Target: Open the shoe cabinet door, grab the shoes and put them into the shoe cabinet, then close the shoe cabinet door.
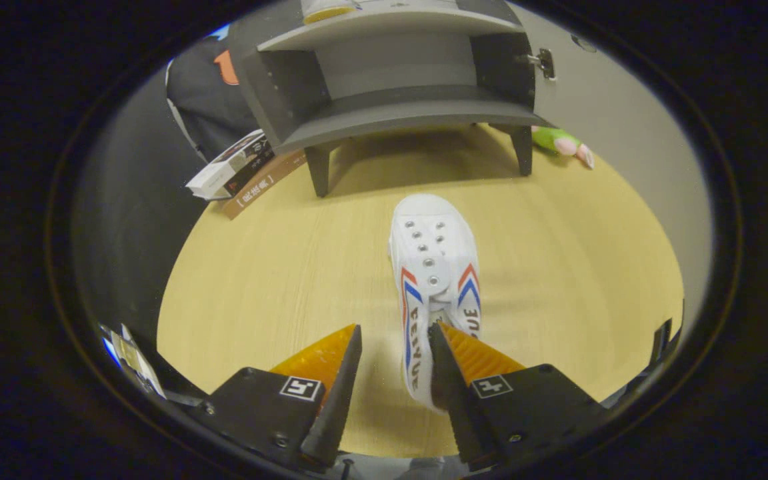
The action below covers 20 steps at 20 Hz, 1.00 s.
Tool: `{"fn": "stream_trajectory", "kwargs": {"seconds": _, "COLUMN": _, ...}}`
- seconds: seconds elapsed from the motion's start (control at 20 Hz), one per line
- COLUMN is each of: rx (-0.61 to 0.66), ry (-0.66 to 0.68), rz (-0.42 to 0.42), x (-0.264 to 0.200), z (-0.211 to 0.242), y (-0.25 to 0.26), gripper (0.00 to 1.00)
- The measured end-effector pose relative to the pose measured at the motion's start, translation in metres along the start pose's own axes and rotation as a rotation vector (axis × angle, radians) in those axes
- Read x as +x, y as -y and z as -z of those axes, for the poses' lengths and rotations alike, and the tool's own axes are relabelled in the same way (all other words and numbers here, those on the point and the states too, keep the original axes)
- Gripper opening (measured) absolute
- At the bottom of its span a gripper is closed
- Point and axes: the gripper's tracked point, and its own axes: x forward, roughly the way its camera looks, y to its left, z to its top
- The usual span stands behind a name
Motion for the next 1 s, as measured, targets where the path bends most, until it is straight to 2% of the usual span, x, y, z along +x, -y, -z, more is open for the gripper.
{"fn": "stream_trajectory", "kwargs": {"seconds": 0.1, "rx": -0.014, "ry": -0.004, "rz": 0.041, "x": 0.013, "z": -0.003, "y": 0.006, "gripper": 0.62}}
{"fn": "stream_trajectory", "kwargs": {"seconds": 0.25, "rx": -0.011, "ry": 0.025, "rz": 0.094, "x": 0.027, "z": -0.013, "y": 0.013, "gripper": 0.36}}
{"fn": "stream_trajectory", "kwargs": {"seconds": 0.4, "rx": -0.020, "ry": 0.046, "rz": 0.159, "x": 0.028, "z": -0.015, "y": 0.018, "gripper": 0.29}}
{"fn": "stream_trajectory", "kwargs": {"seconds": 0.6, "rx": -0.062, "ry": 0.050, "rz": 0.101, "x": 0.025, "z": -0.016, "y": 0.016, "gripper": 0.05}}
{"fn": "stream_trajectory", "kwargs": {"seconds": 1.0, "rx": -0.116, "ry": 0.085, "rz": 0.027, "x": 0.007, "z": -0.012, "y": 0.004, "gripper": 0.04}}
